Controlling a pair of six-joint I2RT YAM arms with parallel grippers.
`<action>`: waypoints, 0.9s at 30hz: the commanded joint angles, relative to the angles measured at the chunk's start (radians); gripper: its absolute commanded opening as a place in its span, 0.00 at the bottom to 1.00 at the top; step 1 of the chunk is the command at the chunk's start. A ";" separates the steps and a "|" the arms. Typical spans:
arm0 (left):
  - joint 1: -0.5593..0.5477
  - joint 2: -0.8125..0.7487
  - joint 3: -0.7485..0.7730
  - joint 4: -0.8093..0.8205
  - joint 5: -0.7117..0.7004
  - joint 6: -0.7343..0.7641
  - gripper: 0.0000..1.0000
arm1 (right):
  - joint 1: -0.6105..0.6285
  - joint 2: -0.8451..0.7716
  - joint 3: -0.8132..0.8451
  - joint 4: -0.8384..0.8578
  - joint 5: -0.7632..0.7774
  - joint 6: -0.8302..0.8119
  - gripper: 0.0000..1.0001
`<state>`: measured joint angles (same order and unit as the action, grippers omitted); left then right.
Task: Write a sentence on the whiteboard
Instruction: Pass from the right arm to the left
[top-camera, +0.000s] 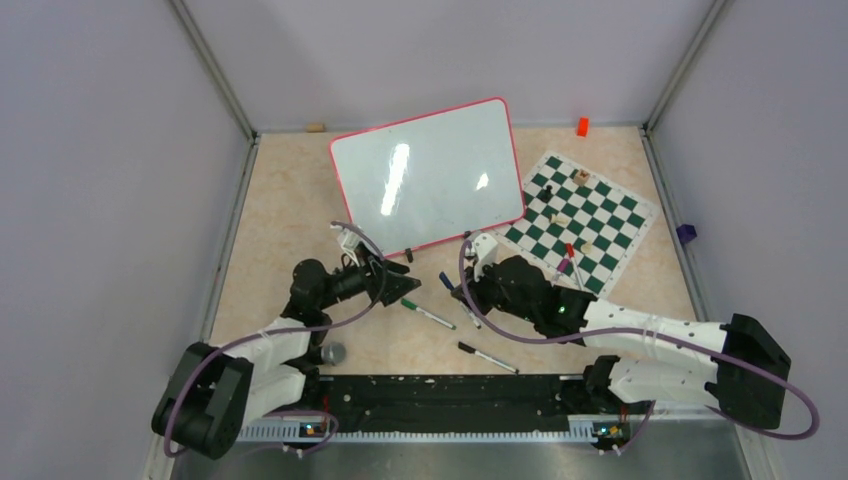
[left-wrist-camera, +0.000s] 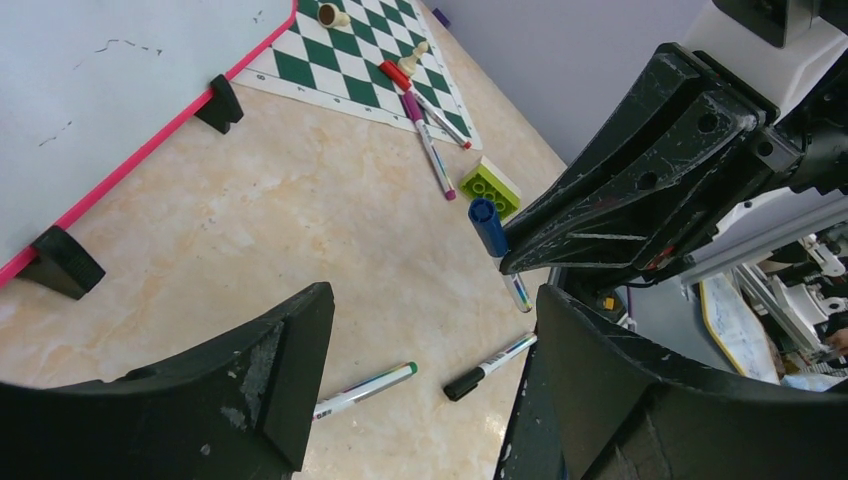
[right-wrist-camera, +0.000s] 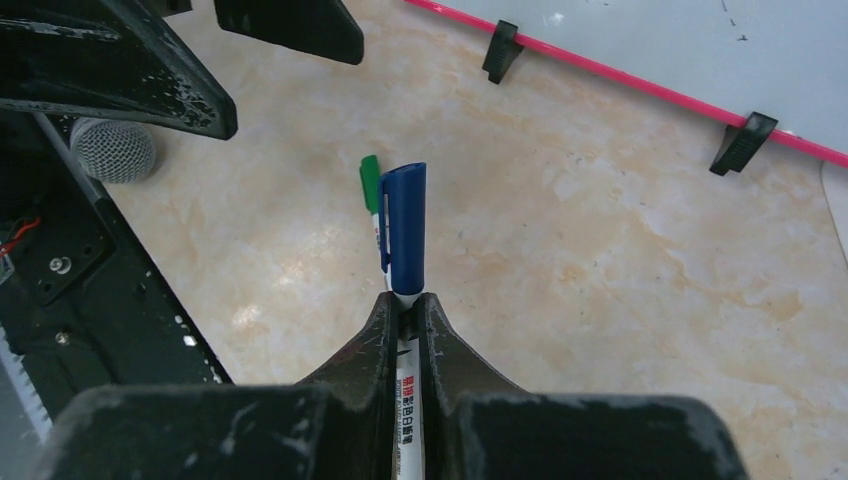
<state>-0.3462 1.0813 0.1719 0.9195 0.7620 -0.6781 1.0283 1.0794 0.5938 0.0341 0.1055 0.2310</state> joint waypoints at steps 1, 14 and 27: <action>-0.019 0.024 0.041 0.096 0.034 -0.013 0.79 | -0.009 -0.013 0.008 0.086 -0.085 -0.003 0.00; -0.089 0.117 0.065 0.227 0.113 -0.057 0.58 | -0.009 0.118 0.088 0.158 -0.225 0.017 0.00; -0.122 0.131 0.093 0.184 0.128 -0.039 0.47 | -0.010 0.146 0.131 0.176 -0.205 0.009 0.00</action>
<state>-0.4469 1.1965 0.2184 1.0706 0.8558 -0.7307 1.0248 1.2087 0.6453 0.1616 -0.0986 0.2394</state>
